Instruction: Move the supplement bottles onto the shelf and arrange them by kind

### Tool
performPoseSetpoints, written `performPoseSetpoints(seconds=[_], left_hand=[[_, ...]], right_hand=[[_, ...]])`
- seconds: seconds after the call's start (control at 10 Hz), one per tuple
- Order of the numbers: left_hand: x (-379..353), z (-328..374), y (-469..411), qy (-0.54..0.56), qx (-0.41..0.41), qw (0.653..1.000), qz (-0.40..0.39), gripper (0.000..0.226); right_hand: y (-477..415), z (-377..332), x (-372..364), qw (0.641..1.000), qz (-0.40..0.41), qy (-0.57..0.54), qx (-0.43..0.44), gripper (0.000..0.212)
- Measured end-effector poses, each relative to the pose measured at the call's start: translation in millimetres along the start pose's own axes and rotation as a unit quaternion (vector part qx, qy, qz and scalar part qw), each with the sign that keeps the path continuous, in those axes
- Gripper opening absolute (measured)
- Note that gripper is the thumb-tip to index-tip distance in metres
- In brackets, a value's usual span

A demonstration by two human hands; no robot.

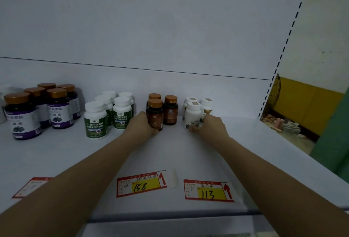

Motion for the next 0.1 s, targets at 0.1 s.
performPoseSetpoints(seconds=[0.1], left_hand=[[2.0, 3.8, 10.3, -0.035, 0.012, 0.999, -0.001, 0.045]], right_hand=[[4.3, 4.9, 1.7, 0.999, -0.018, 0.042, -0.011, 0.035]])
Point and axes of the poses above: each hand's wrist, its own y-axis away from the middle knuckle, its own x-axis out of the back of the hand, z = x × y, the point moved 5 cm from there along -y, towards the middle knuckle, and after that the axes turned 3 degrees about -y, right-handed, at the moved point
